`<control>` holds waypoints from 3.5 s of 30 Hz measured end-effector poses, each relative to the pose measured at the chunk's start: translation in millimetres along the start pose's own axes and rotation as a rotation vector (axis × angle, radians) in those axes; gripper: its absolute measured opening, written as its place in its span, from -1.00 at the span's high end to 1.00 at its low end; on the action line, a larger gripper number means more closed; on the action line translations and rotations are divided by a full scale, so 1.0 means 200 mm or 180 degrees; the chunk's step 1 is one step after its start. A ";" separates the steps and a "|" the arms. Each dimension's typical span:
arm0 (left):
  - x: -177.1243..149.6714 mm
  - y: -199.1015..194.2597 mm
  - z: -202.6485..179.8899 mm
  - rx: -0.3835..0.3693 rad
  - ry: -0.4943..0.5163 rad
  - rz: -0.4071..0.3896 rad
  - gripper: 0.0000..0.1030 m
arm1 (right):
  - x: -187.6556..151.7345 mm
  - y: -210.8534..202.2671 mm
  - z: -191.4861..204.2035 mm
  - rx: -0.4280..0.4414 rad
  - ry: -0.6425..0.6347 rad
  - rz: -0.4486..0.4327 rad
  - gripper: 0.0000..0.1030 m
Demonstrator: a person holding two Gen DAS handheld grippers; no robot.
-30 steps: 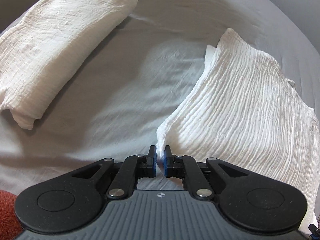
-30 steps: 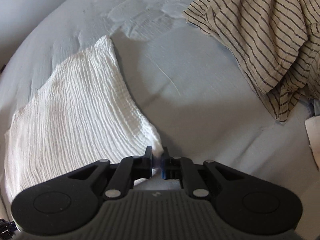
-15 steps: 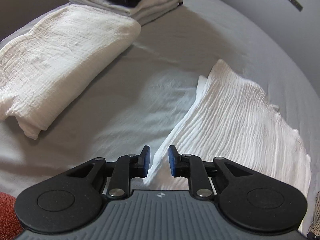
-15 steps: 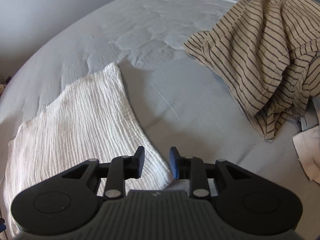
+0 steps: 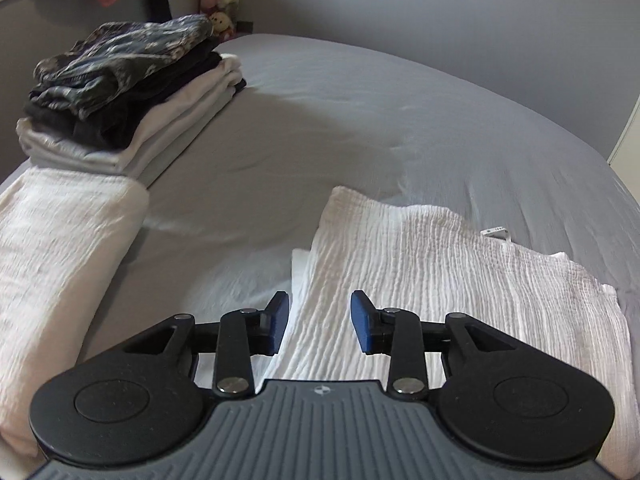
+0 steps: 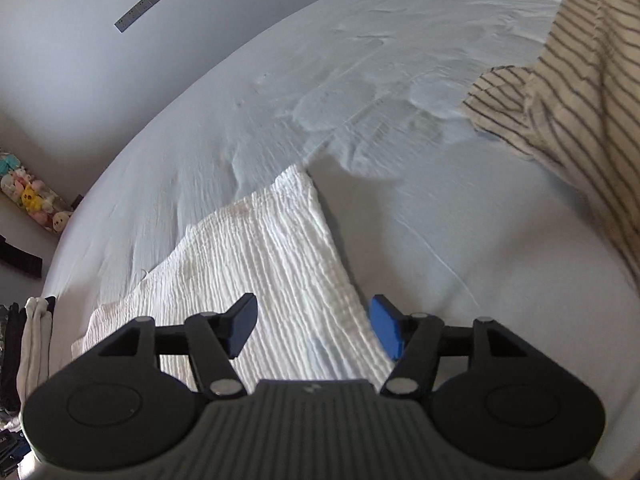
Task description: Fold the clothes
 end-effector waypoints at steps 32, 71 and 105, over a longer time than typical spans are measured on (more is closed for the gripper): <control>-0.08 0.33 0.04 0.0059 -0.0165 0.0292 0.21 | -0.08 0.40 0.17 0.0098 -0.1071 -0.0304 0.79; 0.16 0.23 0.44 0.0008 -0.0596 0.0047 0.21 | -0.78 0.16 1.78 0.0987 -0.1871 -0.0267 0.83; -0.01 -0.04 0.29 -0.0680 -0.0262 0.0440 0.21 | -0.75 -0.25 1.40 0.1467 -0.1945 0.0105 -0.05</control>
Point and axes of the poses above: each gripper's, at about its wrist camera, not at the fingertips, and y roughly the way its jaws point, z to its left, x to its top, the point moved 5 cm from there along y, roughly the way its jaws point, and after that the axes turned 11 degrees about -z, right-handed, at the moved point
